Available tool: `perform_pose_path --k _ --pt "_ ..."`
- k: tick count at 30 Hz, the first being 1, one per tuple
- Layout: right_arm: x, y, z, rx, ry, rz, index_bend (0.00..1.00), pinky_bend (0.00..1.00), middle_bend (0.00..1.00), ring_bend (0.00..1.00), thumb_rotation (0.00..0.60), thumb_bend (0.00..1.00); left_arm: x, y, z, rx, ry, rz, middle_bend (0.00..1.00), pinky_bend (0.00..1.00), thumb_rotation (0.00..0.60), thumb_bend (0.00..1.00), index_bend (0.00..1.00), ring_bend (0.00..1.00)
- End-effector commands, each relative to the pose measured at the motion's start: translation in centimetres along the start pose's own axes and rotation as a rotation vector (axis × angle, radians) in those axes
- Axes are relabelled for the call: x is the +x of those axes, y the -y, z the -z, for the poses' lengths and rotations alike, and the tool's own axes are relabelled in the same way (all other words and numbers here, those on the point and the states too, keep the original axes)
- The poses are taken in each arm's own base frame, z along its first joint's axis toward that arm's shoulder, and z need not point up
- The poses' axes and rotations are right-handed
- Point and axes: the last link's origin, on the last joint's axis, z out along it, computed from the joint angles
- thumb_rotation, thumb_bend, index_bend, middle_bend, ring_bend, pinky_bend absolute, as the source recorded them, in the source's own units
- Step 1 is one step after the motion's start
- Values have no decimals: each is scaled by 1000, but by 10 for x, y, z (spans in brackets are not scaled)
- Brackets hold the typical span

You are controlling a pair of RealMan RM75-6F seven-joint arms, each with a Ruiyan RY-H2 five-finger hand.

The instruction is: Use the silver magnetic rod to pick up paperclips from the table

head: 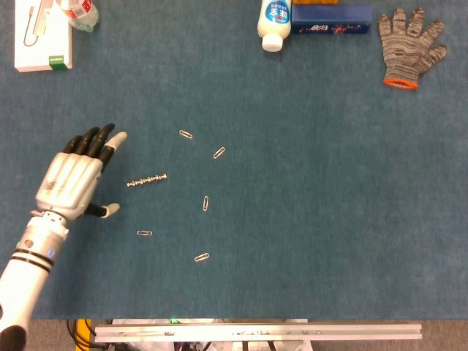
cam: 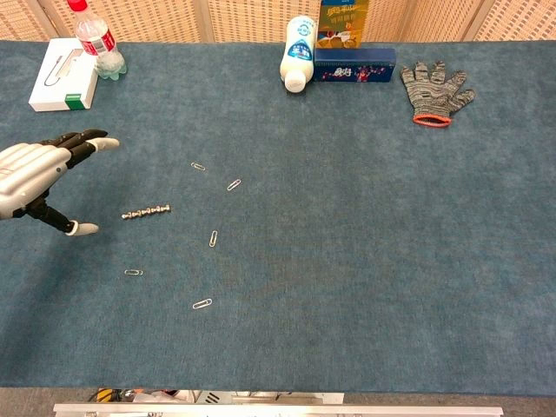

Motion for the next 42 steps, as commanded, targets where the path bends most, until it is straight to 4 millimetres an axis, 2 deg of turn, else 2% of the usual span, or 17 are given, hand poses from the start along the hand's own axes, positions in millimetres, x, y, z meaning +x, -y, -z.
perform_pose_path --k 1,7,19,42 --pt "-1 -2 1 -2 3 -3 170 350 196 189 600 0 -1 -5 -9 -5 -6 7 0 110 600 0 0 0" --pt "-4 -4 3 -5 5 -16 173 350 196 190 600 0 -2 -13 -19 -18 -1 14 0 110 600 0 0 0" --pt "-7 -4 2 -2 12 -22 179 350 196 189 600 0 -6 -13 -36 -1 25 36 0 110 600 0 0 0" --pt "-13 -6 4 -10 27 -33 191 350 196 189 600 0 -17 -21 -52 -8 69 25 0 110 600 0 0 0"
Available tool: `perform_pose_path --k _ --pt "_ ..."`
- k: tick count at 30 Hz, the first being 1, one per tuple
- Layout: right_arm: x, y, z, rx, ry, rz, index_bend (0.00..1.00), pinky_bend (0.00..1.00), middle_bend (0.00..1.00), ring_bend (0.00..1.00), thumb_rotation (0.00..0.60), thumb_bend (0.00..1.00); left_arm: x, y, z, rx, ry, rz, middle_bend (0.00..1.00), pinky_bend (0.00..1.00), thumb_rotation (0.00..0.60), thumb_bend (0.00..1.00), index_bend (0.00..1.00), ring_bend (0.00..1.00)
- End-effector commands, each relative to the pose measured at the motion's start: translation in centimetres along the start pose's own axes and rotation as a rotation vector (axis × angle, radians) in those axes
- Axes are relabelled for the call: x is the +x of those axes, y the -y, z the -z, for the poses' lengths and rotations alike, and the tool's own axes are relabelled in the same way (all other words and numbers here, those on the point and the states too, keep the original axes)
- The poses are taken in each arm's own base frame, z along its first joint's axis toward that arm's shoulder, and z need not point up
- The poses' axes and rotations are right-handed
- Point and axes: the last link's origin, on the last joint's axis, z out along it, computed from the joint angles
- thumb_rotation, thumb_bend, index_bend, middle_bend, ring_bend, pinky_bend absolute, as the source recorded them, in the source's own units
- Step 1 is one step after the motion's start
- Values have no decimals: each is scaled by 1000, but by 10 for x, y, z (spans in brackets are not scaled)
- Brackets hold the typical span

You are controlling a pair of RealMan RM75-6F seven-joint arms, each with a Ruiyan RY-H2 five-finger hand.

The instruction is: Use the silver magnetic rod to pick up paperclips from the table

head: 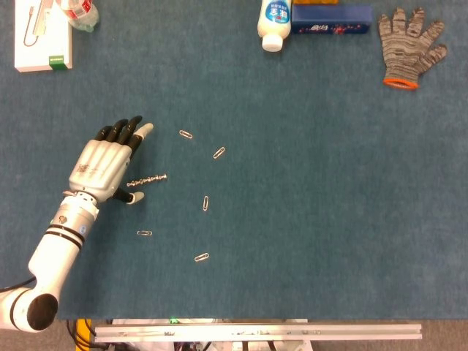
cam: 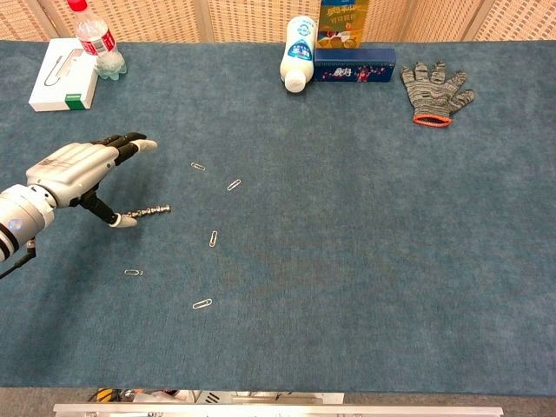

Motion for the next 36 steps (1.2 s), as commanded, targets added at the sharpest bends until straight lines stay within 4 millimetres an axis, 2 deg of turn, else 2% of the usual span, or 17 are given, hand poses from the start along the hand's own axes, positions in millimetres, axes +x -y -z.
perform_pose_path --k 1,27,36 --pt "-1 0 0 -1 4 -1 191 350 196 189 600 0 -1 1 -4 7 12 3 0 110 600 0 0 0" --pt "-4 0 0 0 19 -5 191 350 196 190 600 0 -8 9 -21 43 51 12 0 110 600 0 0 0" --pt "-6 -2 1 -6 23 -9 191 350 196 189 600 0 -2 22 -29 100 31 46 0 110 600 0 0 0"
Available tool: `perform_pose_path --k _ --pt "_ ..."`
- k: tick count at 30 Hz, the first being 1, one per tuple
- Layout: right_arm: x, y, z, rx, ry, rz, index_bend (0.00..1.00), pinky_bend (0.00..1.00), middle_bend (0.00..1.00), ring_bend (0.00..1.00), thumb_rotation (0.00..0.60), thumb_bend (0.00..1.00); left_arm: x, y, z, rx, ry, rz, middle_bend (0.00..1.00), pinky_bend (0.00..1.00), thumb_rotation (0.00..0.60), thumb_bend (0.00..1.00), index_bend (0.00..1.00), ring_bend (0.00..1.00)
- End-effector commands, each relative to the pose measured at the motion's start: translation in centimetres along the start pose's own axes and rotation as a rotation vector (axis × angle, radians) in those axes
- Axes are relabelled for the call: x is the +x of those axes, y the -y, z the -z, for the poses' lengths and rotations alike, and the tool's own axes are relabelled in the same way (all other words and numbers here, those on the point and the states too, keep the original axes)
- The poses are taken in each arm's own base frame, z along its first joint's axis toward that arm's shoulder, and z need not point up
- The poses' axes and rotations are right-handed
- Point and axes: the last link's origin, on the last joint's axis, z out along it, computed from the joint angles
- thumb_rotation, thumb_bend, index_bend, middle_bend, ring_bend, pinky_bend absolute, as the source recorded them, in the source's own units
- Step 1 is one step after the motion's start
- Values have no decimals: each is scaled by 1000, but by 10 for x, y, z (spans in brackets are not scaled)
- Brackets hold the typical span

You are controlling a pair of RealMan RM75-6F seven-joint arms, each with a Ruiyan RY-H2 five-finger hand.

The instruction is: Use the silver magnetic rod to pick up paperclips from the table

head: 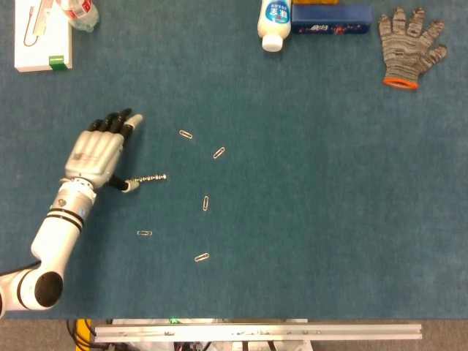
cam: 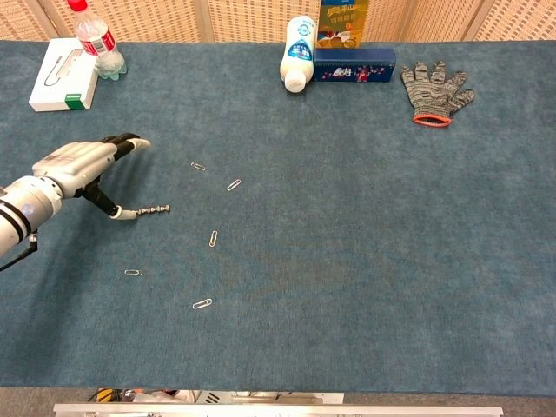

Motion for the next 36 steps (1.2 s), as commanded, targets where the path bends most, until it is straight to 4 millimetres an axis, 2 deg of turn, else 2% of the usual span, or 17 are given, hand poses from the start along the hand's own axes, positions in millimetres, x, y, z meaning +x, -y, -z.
perform_pose_path --k 1,7,14,16,19,21,24,28,36 --pt "-1 0 0 -1 3 -1 191 350 196 189 600 0 4 5 -3 20 -13 15 0 110 600 0 0 0" --pt "-2 1 -1 2 6 -3 191 350 196 189 600 0 9 11 -6 40 -25 33 0 110 600 0 0 0" --pt "-1 2 -2 5 1 -1 195 350 196 190 600 0 11 7 1 9 -8 58 0 110 600 0 10 0" --pt "0 2 -2 6 -2 1 199 350 196 190 600 0 11 7 3 1 3 61 0 110 600 0 70 0" --pt "1 2 -2 5 -4 1 199 350 196 190 600 0 11 7 4 -4 14 59 0 110 600 0 246 0" --pt "1 1 -1 3 -5 1 199 350 196 190 600 0 10 8 5 -7 19 52 0 110 600 0 328 0" --pt "1 1 -1 0 -4 1 199 350 196 189 600 0 8 7 7 -11 23 42 0 110 600 0 399 0" --pt "0 1 -1 -1 -3 0 199 350 196 189 600 0 6 7 7 -14 30 33 0 110 600 0 440 0" --pt "1 0 -1 -2 -4 -1 199 350 196 190 600 0 3 7 9 -19 46 34 0 110 600 0 452 0"
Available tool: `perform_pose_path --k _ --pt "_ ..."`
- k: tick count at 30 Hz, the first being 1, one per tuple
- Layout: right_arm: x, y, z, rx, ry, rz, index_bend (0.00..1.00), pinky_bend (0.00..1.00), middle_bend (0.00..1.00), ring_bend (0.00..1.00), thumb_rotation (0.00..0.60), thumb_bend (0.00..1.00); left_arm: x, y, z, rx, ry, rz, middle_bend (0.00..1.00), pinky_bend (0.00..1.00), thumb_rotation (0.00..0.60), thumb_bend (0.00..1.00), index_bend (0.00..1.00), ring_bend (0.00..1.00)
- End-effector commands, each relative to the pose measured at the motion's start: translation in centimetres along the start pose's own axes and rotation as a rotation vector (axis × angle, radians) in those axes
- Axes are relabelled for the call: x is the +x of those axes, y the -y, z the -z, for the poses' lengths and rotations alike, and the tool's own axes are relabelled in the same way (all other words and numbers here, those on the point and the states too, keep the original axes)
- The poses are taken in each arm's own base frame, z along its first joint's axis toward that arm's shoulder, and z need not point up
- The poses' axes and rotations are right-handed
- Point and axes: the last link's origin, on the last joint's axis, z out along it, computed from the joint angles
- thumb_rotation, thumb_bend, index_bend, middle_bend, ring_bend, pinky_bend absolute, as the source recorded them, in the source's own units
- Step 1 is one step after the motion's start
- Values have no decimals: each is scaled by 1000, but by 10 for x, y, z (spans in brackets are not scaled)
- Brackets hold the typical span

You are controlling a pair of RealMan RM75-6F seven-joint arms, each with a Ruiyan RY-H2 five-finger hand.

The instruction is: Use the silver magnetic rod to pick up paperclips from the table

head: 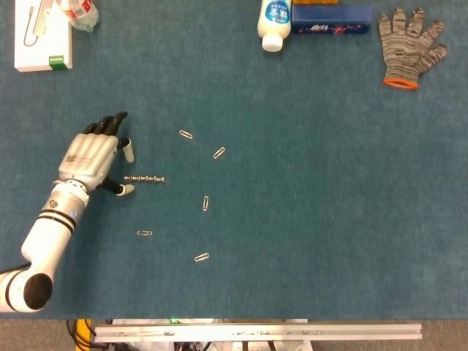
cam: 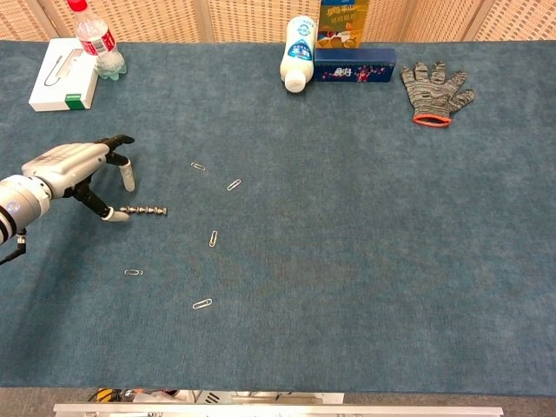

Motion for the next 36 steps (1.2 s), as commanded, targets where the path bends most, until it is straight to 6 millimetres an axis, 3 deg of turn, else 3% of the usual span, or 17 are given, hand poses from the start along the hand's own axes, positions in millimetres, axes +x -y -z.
perform_pose_path --k 1,22,36 --pt "0 0 0 0 1 0 199 350 196 189 600 0 -1 0 1 -4 12 0 0 110 600 3 450 0" --pt "-1 0 -1 1 2 -2 206 350 196 189 600 0 -5 0 1 -28 27 25 0 110 600 205 487 0" --pt "0 0 -1 -1 3 -2 206 350 196 189 600 0 -12 2 -1 -23 30 38 0 110 600 213 517 0"
